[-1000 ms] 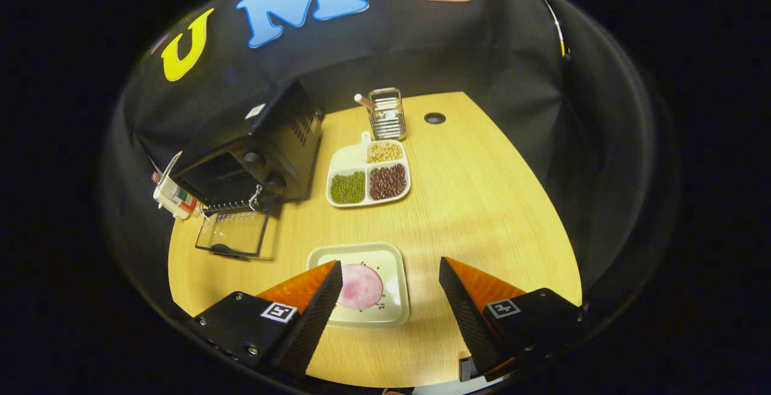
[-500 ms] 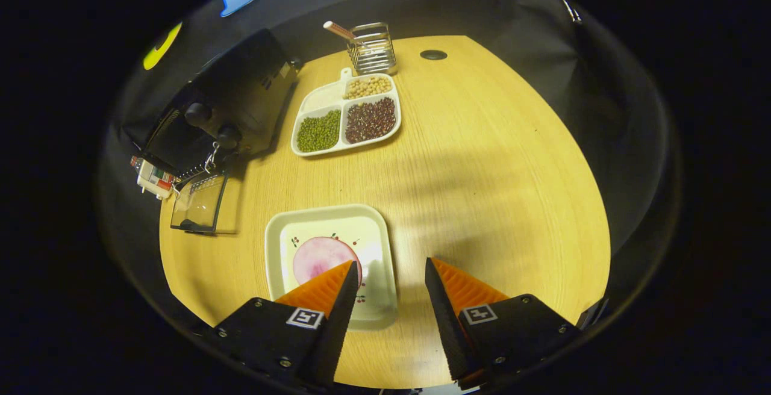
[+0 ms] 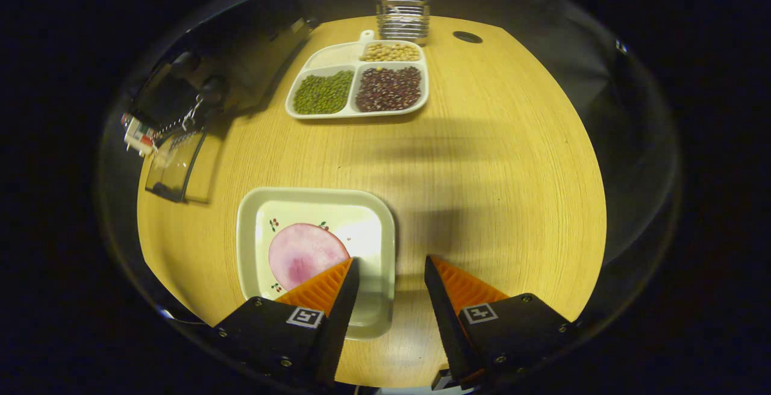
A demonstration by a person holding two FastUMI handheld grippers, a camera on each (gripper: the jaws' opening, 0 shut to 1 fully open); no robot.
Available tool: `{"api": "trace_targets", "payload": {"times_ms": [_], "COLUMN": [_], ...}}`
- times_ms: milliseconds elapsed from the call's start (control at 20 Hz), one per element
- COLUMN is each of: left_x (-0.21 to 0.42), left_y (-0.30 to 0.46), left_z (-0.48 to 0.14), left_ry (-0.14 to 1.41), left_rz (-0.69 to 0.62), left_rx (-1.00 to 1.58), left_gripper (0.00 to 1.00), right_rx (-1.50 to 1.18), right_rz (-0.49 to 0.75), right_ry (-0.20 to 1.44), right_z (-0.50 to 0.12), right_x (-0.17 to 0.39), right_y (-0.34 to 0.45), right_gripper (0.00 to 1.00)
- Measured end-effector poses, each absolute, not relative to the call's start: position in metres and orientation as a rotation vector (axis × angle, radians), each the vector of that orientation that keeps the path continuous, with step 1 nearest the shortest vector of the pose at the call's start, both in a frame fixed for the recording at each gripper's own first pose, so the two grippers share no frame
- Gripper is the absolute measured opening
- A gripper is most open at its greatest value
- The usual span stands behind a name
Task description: Open the electric oven with the left hand, put the food in, and close the electric oven.
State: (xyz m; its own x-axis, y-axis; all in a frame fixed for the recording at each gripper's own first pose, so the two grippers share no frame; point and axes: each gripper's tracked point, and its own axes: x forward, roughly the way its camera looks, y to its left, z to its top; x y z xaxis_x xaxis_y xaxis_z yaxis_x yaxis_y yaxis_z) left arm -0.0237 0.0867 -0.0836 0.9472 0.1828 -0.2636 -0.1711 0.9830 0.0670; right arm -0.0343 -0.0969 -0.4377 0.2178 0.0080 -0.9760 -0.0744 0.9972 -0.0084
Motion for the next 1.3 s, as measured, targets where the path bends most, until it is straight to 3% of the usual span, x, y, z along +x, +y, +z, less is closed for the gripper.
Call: {"api": "trace_targets", "payload": {"times_ms": [100, 250, 300, 850, 1300], "left_x": [-0.025, -0.029, -0.029, -0.028, -0.020], "left_y": [0.086, 0.085, 0.085, 0.099, 0.086], "left_z": [-0.090, -0.097, -0.099, -0.102, -0.098], "left_ry": [0.282, 0.288, 0.294, 0.301, 0.287], "left_rz": [0.179, 0.173, 0.169, 0.169, 0.124], "left_rx": [0.026, 0.003, 0.000, 0.001, 0.009], "left_gripper": [1.00, 1.00, 1.00, 1.00, 1.00], "right_rx": [-0.027, 0.014, 0.066, 0.767, 1.115], "right_rz": [0.024, 0.032, 0.030, 0.099, 0.124], "right_ry": [1.367, 1.356, 1.387, 1.353, 1.214], "right_z": [-0.428, -0.413, -0.433, -0.413, -0.368], "right_x": [-0.026, -0.017, -0.021, -0.050, -0.062], "right_y": [-0.091, -0.095, -0.092, -0.068, -0.035], "right_gripper": [0.30, 0.27, 0.01, 0.01, 0.01]}}
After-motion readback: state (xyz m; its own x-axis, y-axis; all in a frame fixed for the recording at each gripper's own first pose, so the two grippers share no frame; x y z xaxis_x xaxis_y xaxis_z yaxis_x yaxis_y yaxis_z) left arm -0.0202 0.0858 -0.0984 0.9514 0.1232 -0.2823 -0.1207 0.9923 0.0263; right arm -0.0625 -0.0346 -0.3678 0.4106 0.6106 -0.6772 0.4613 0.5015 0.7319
